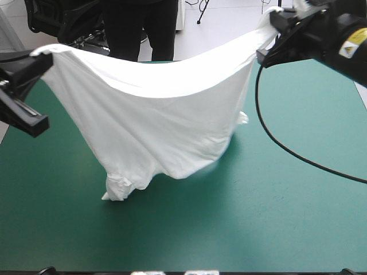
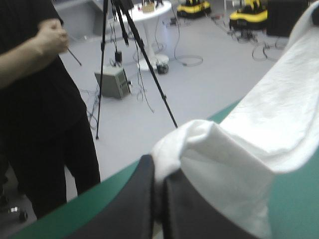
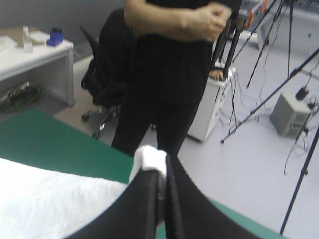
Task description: Fold the cloth
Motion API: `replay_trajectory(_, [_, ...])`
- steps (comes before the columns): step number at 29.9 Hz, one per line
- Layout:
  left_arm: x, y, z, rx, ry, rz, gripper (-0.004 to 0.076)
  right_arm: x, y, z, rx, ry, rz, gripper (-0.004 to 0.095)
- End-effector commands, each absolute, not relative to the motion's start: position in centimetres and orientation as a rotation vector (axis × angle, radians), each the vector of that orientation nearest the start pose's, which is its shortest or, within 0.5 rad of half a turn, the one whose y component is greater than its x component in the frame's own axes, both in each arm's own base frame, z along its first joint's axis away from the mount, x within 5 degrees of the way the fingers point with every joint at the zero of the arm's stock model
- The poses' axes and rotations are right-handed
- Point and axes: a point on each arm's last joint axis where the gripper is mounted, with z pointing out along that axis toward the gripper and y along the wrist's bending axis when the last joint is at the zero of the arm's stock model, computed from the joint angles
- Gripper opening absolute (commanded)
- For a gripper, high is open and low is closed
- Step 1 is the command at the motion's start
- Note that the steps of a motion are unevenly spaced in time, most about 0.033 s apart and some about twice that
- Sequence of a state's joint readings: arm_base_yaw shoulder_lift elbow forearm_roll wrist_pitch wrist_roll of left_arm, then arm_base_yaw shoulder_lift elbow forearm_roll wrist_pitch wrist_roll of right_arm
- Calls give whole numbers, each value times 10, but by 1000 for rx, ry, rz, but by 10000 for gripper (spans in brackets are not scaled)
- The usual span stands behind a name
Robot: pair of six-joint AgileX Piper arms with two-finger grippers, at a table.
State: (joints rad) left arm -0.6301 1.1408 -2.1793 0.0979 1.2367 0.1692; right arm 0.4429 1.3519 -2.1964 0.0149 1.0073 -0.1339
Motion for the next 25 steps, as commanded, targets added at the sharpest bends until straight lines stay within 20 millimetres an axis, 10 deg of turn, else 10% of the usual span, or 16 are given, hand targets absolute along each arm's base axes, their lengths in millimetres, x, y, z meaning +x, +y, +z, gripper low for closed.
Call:
replay_trajectory(1, [59, -36, 651, 545, 1337, -292, -9, 134, 64, 653, -400, 1356, 263, -17])
replay_trajectory(13, [21, -30, 693, 530, 842, -423, -9, 60, 29, 686, -325, 1093, 288, -17])
replay_trajectory(25, [98, -65, 687, 439, 970, -240, -9, 94, 44, 690, -302, 1045, 282, -17])
